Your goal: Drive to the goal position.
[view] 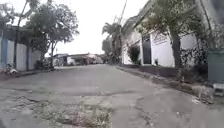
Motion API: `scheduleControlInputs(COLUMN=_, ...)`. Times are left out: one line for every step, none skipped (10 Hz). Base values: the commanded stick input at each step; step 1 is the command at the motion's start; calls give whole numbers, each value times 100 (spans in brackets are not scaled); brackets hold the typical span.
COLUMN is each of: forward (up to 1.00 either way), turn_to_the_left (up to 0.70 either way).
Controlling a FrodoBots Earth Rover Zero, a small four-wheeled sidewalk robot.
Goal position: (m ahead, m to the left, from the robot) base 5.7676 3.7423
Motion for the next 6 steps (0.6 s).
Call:
scheduleControlInputs(forward=100, turn_to_the_left=4)
scheduleControlInputs(forward=100, turn_to_the_left=4)
scheduleControlInputs(forward=100, turn_to_the_left=4)
scheduleControlInputs(forward=100, turn_to_the_left=4)
scheduleControlInputs(forward=100, turn_to_the_left=4)
scheduleControlInputs(forward=100, turn_to_the_left=4)
